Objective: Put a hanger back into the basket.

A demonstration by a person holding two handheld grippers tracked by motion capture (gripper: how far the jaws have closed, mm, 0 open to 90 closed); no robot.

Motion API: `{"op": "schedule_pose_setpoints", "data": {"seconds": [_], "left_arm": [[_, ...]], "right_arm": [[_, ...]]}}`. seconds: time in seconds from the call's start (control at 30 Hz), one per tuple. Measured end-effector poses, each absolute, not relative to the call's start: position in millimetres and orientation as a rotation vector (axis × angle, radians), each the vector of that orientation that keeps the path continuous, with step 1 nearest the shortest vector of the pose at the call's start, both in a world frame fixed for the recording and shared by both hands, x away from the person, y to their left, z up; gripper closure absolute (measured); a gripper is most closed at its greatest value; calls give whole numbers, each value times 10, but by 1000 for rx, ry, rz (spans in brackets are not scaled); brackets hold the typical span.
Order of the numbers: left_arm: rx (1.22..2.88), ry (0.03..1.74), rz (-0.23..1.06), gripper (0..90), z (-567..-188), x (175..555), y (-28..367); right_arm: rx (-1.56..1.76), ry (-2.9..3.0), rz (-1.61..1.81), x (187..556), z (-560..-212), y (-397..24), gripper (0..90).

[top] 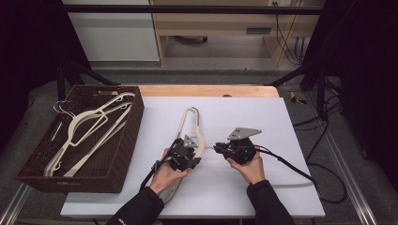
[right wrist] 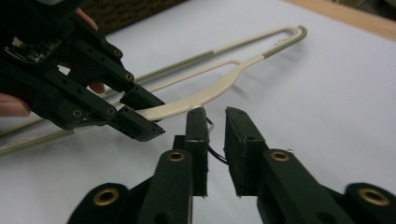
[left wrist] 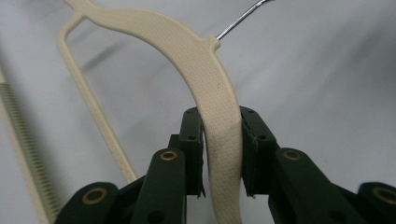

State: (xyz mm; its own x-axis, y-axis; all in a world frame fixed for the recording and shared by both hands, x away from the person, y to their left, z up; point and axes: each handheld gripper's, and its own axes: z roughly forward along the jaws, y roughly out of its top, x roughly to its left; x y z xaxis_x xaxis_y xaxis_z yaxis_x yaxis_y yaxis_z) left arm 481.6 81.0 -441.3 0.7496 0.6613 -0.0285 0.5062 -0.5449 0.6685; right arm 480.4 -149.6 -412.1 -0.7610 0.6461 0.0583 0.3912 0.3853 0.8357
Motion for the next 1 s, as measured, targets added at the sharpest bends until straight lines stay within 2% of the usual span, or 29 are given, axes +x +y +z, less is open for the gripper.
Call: {"op": "schedule_pose_setpoints", "data": {"seconds": [0.3, 0.6, 0.8, 1.0], "left_arm": [[2212, 901, 339, 756, -4206, 4791, 1051], [2176, 965, 451, 789, -3998, 4774, 1301], [2147, 1015, 496, 815, -3929, 4813, 1470], [2128, 1060, 526, 842, -3887, 4838, 1596]], "right_arm": [[897, 2224, 1462, 4551, -3832, -1770, 528], [959, 2147, 1476, 4456, -3854, -1949, 303], [1004, 2114, 1501, 4402, -3893, -2032, 218], [1030, 2081, 1514, 4333, -3892, -2141, 171]]}}
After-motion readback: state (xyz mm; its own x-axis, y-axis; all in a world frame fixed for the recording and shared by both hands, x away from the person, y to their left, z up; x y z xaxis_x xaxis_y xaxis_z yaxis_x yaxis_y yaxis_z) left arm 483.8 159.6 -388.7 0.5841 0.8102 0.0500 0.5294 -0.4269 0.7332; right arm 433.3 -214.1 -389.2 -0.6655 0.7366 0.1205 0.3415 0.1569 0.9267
